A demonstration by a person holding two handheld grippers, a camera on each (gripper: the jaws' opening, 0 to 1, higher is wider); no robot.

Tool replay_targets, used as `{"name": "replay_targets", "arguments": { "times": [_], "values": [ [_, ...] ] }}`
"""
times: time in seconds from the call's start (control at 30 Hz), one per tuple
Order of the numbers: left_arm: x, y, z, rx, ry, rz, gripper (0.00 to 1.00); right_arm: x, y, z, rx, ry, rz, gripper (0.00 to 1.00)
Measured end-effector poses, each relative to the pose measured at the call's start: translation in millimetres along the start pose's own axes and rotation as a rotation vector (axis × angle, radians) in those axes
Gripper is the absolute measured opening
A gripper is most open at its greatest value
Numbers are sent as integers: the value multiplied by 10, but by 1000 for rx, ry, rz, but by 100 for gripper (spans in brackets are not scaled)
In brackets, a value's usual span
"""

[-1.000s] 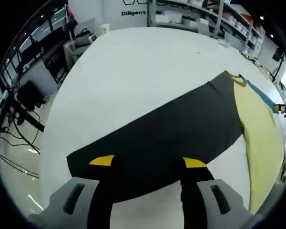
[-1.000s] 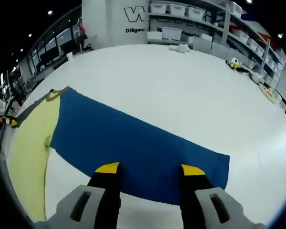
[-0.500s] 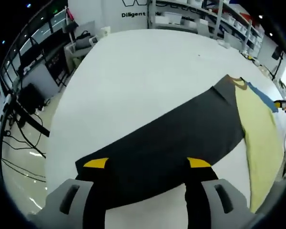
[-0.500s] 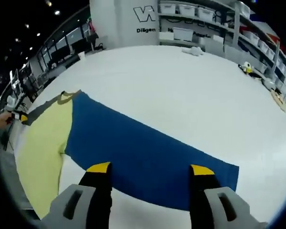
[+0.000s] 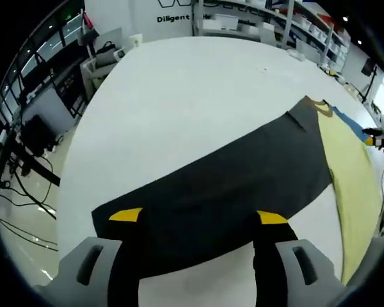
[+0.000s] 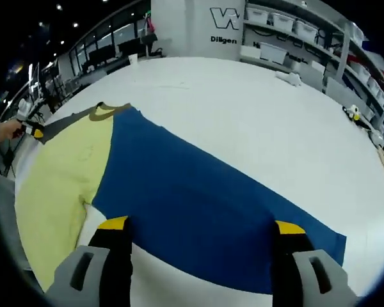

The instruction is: Fold the garment on the visible template until the final outline fits inside the template.

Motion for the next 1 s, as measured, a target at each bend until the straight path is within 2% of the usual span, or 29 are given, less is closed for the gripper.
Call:
{"name": "replay_targets", "arguments": {
  "times": [0.17, 0.23, 0.27, 0.3, 0.33, 0.37, 0.4, 0.47, 0.5, 0.53, 0.57, 0.63, 0.73, 0.77, 0.8, 0.9, 0.93, 0.97, 1.0],
  "values": [
    [20, 17, 5, -4, 3, 1, 74, 37, 51, -39, 23, -15, 2, 96],
    [20, 15, 1, -5, 3, 3, 74, 44, 47, -8, 32, -17, 21, 94],
    [16, 5, -8, -7, 7, 15, 74, 45, 29, 11, 35, -24, 38, 90],
    [6, -35, -25, -4, 20, 45, 73, 109, -12, 57, 29, -19, 25, 88],
    [45, -53, -61, -14, 33, 32, 71, 231, 8, 117, 40, 5, -40, 89],
    [185, -67, -115, -26, 57, -32, 70, 326, -8, 230, 52, 43, -76, 91],
    [249, -101, -180, -33, 50, -55, 70, 365, -2, 322, 78, 25, -90, 92],
    [356, -154, -401, -77, 77, -95, 71, 350, 9, 539, 137, -67, -56, 89],
    [379, -171, -548, -106, 108, -99, 71, 362, 45, 644, 167, -75, -67, 89],
    [379, -172, -598, -115, 113, -98, 70, 401, 87, 820, 213, -75, -90, 90],
    [406, -160, -769, -148, 113, -112, 71, 392, 122, 870, 229, -74, -86, 89],
    [427, -63, -975, -206, 114, -117, 71, 374, 187, 1049, 274, -97, -80, 90],
    [513, -5, -1399, -291, 152, -148, 73, 326, 239, 1266, 335, -172, -62, 91],
    [547, 24, -1520, -321, 159, -160, 74, 307, 255, 1296, 341, -179, -56, 92],
    [593, 59, -1725, -370, 172, -182, 76, 305, 282, 1312, 340, -189, -64, 93],
    [646, 176, -2004, -416, 220, -198, 81, 264, 305, 1358, 357, -209, -62, 97],
    [658, 205, -2053, -421, 224, -200, 82, 228, 315, 1335, 360, -240, -53, 99],
    [652, 259, -2110, -431, 221, -188, 84, 117, 303, 1291, 362, -269, -8, 99],
    [626, 296, -2141, -442, 226, -174, 87, 95, 299, 1265, 346, -276, -21, 100]
  ]
}}
Point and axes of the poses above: the point that each gripper's makers call its tool centre point, and the gripper's own axes: y roughly forward along the fingers, z roughly to its left, x roughly out of its top, the point moved 1 cm from there along -y, roughly backward along the fingers, and after that the axes turned 15 degrees about -z, right-handed, at the moved point
